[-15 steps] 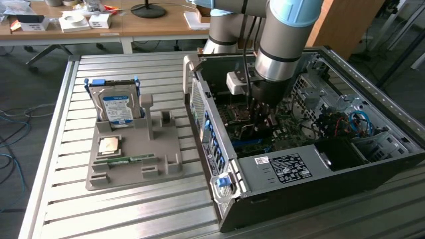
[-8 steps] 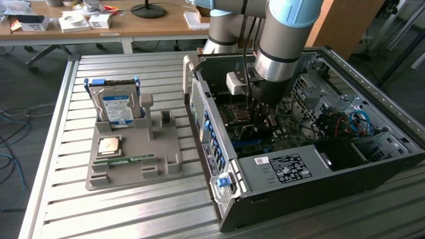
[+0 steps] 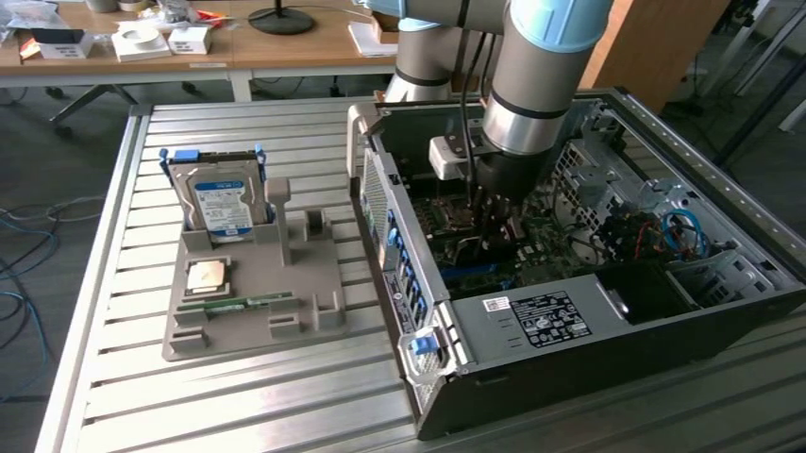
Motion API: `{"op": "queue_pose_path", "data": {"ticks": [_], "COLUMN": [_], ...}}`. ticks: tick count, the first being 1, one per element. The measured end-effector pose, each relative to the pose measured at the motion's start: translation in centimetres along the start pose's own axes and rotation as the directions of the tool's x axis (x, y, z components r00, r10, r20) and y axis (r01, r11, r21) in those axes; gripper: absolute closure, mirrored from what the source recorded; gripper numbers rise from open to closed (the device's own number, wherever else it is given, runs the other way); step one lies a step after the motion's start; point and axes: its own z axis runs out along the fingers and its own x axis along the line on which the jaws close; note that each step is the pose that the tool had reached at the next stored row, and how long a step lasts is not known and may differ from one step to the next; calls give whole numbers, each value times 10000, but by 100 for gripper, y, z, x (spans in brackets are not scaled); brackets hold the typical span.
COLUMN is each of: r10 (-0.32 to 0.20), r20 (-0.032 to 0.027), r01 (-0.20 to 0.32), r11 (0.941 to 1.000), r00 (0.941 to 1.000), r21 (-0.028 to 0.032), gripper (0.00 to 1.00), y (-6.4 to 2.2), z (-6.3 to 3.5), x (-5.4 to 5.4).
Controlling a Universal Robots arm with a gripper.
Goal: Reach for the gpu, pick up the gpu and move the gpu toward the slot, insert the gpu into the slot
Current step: 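Insert the gpu into the slot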
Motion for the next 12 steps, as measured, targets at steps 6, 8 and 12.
{"op": "queue_pose_path", "data": {"ticks": [6, 8, 12], "r10": [-1, 0, -1], "r20": [6, 12, 11], "r01": [1, 0, 1], "r11": [10000, 10000, 10000], "r00": [10000, 10000, 10000], "r21": [-1, 0, 0], "gripper": [73, 73, 73], "y": [1, 1, 4], "z": [10, 11, 21], "x": [0, 0, 1]}}
